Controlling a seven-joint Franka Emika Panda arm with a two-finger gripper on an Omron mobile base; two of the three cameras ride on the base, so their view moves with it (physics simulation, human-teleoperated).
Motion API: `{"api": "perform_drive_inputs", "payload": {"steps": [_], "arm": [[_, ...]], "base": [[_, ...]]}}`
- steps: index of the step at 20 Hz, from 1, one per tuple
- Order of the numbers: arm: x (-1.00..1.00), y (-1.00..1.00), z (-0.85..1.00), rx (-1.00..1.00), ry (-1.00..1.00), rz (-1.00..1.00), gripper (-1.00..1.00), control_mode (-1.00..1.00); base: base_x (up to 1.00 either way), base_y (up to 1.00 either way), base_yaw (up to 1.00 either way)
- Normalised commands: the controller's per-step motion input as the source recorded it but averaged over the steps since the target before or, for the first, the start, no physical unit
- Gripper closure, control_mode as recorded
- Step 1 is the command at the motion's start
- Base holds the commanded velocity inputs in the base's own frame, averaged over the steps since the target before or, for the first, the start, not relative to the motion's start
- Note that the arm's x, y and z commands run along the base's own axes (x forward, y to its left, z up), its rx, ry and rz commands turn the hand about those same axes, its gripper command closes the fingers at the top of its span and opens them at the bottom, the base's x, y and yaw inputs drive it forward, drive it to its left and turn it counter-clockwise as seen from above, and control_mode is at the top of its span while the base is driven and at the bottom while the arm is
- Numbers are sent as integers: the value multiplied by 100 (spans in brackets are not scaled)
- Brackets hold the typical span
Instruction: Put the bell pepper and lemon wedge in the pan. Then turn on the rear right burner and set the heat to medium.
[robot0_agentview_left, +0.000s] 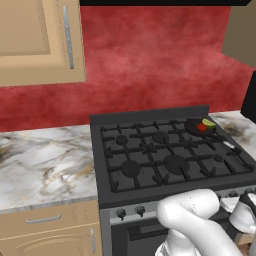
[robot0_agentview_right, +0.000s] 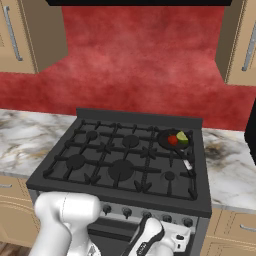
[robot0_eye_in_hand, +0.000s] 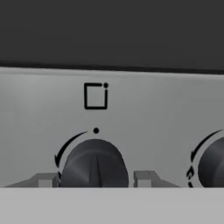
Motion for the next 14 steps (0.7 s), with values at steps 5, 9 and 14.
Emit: {"api": "perform_drive_inputs", "payload": {"steps": [5,9,14], "arm": [[0,-1,-10,-24,-15,0,100,-100],[0,0,0,-27,-3,0,100,-100],[0,0,0,-21,0,0,100,-100]], "base": [[0,0,0],[0,0,0],[0,0,0]]}}
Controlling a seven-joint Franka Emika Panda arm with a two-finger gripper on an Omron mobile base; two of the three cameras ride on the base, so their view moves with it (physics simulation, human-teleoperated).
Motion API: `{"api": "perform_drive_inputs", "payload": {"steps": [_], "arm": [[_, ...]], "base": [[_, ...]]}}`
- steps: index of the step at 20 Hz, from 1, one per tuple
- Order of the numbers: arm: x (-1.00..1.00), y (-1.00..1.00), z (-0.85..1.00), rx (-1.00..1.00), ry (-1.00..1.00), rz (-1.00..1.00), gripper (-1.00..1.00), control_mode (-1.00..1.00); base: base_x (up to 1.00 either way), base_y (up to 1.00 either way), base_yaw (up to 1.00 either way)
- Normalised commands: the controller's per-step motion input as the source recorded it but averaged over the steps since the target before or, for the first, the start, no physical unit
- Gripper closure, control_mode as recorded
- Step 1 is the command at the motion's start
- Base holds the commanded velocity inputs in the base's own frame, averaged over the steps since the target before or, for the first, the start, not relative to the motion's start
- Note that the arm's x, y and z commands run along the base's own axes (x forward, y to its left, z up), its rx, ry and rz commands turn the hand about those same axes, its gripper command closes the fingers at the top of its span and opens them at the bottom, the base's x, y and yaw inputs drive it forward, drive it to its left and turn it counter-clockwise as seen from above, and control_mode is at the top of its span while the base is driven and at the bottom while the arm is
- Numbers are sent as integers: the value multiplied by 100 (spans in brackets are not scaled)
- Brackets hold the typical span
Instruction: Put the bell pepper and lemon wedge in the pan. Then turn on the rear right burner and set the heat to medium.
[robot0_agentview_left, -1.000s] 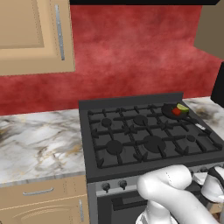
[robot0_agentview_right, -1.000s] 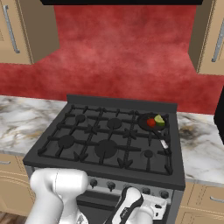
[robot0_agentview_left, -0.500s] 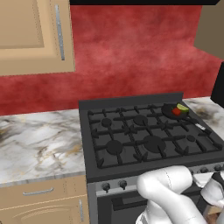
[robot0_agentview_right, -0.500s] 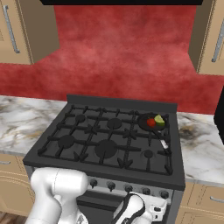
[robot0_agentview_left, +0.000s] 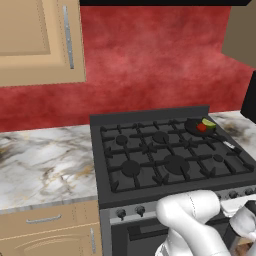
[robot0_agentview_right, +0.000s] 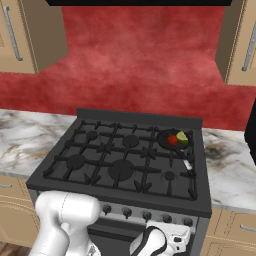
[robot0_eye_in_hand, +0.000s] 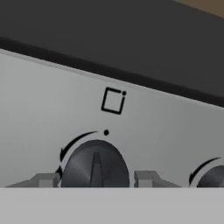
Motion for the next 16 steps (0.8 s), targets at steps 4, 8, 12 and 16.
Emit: {"api": "perform_drive_inputs", "payload": {"steps": [4,8,12,16], "arm": [[0,0,0,-21,0,0,100,-100],[0,0,0,-24,-1,0,100,-100],[-2,0,0,-23,-2,0,100,-100],[-3,0,0,-22,0,0,100,-100]], "base": [[0,0,0],[0,0,0],[0,0,0],[0,0,0]]}}
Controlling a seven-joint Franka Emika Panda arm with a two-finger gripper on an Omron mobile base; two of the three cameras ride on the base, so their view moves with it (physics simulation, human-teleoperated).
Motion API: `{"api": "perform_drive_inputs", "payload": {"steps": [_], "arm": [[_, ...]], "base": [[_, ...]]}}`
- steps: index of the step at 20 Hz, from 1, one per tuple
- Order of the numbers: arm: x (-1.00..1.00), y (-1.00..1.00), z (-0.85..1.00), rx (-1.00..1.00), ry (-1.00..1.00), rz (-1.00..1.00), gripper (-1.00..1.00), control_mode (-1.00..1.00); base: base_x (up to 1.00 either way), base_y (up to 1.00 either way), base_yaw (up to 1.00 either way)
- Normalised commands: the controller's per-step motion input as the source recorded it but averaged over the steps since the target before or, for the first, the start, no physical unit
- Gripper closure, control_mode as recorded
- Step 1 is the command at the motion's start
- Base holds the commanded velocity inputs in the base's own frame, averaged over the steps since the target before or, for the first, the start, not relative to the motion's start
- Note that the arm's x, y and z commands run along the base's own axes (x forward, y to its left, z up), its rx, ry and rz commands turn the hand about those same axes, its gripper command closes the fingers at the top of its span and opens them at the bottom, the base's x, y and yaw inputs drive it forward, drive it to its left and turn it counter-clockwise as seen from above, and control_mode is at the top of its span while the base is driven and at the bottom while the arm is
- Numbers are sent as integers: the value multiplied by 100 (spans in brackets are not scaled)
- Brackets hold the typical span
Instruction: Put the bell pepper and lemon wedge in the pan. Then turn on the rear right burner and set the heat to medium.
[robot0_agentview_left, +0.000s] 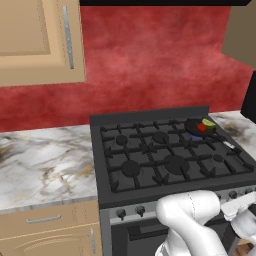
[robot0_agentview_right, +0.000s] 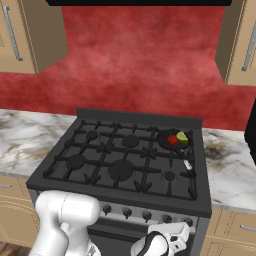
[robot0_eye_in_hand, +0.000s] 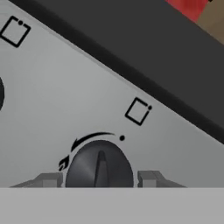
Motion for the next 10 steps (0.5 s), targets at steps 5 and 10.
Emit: {"api": "perform_drive_inputs", "payload": {"steps": [5,10], "arm": [[-5,0,-1,-21,0,0,100,-100],[-5,0,-1,-22,0,0,100,-100]], "base": [[0,0,0],[0,0,0]]}}
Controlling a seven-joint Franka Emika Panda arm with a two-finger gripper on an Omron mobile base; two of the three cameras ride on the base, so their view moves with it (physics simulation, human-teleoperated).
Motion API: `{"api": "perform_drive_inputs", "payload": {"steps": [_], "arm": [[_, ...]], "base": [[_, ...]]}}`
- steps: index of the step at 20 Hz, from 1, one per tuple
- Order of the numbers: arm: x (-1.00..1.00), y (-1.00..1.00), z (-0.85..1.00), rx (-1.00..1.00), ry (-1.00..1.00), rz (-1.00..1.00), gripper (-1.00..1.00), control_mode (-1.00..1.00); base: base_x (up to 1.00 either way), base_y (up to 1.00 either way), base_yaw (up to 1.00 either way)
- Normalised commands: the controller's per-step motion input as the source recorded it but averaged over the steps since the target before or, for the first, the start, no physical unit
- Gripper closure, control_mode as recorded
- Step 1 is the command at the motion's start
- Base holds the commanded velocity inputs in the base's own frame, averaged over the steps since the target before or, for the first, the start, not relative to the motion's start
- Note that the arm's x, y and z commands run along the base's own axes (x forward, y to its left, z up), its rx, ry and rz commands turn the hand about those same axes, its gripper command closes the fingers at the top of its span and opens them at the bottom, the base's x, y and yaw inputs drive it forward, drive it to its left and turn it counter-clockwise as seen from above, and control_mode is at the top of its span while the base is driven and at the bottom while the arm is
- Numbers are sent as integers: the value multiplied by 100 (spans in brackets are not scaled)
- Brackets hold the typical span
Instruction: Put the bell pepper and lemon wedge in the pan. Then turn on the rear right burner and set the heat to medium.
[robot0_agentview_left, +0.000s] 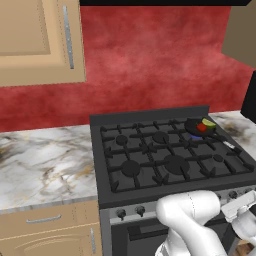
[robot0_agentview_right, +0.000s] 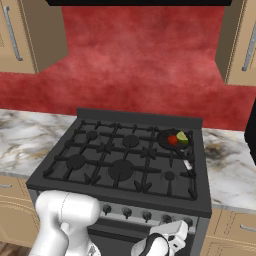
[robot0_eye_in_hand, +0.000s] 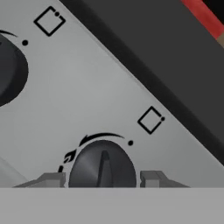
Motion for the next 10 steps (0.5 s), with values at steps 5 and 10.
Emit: {"api": "perform_drive_inputs", "payload": {"steps": [5,10], "arm": [[-5,0,0,-22,0,0,100,-100],[-1,0,0,-23,-1,0,100,-100]], "base": [[0,0,0],[0,0,0]]}}
